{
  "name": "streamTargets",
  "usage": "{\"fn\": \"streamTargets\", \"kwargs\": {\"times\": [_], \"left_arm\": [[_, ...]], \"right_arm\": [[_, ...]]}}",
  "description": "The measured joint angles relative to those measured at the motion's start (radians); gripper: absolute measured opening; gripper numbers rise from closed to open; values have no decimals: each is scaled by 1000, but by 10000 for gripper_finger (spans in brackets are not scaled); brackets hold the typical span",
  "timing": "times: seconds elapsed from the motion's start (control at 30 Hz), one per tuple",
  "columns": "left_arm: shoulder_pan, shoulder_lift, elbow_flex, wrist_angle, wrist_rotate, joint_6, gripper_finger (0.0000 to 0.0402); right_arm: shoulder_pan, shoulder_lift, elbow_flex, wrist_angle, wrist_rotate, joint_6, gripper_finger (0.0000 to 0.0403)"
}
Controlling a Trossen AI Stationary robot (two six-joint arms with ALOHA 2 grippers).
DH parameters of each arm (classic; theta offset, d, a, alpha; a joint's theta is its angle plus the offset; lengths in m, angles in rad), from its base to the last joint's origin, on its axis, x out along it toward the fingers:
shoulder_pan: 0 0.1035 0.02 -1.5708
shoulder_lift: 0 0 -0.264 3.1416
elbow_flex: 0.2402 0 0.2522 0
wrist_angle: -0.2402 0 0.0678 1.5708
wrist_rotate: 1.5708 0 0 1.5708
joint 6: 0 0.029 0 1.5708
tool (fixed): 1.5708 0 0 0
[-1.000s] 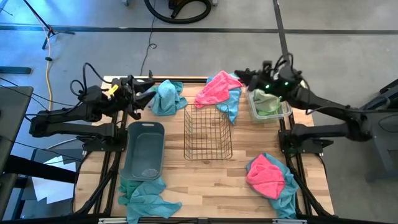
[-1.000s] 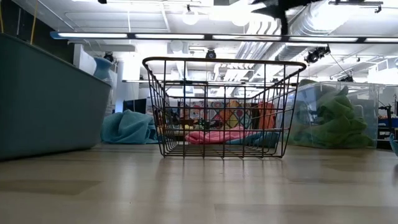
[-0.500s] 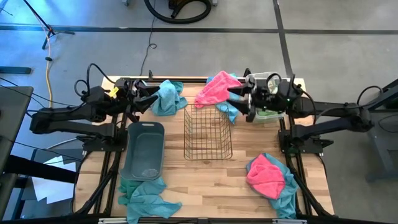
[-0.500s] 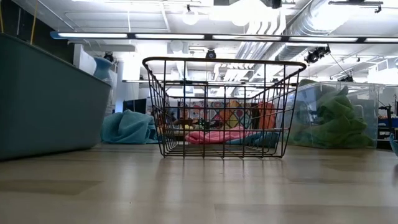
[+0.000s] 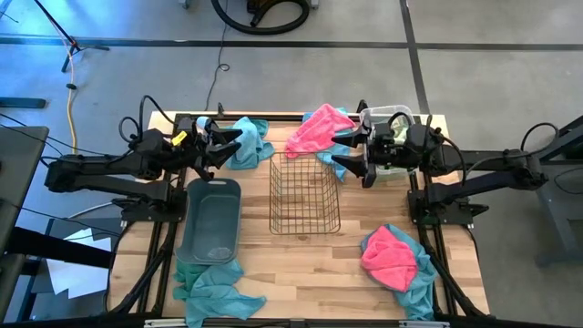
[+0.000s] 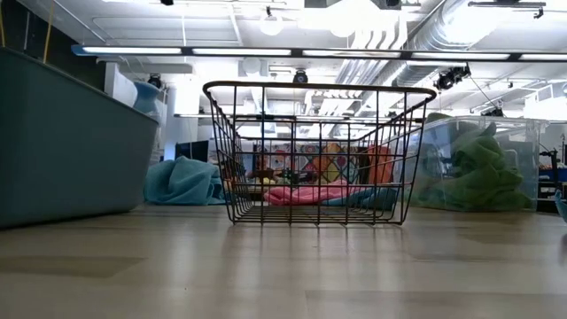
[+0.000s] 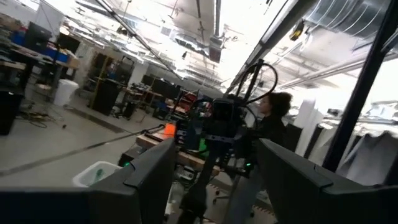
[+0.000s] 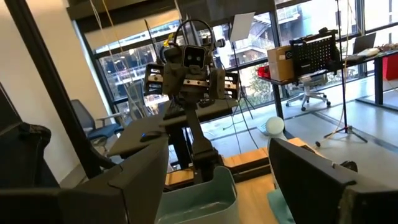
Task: Sort microfiber towel by color & place in baskets
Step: Put the blue towel into the wire basket
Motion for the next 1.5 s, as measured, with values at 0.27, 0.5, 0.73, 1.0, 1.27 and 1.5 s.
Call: {"fn": "streamTargets", "kwargs": {"times": [0.27, 0.5, 0.73, 1.0, 1.27, 1.5], "left_arm": [[-126, 56, 225, -377, -56, 163, 213], [-369, 222, 557, -976, -101, 128, 213], [-664, 437, 673, -1369, -46, -116, 213], [-942, 693, 674, -1511, -14, -281, 213], [-1067, 904, 674, -1487, -12, -374, 213], [-1112, 994, 674, -1369, -18, -388, 213]], "right_arm": [[0, 1, 0, 0, 16, 57, 277], [0, 1, 0, -14, 16, 72, 277], [0, 2, 0, -69, 16, 93, 277], [0, 2, 0, -150, 16, 88, 277], [-1, 2, 0, -246, 28, 69, 277], [-1, 2, 0, -268, 28, 69, 277]]}}
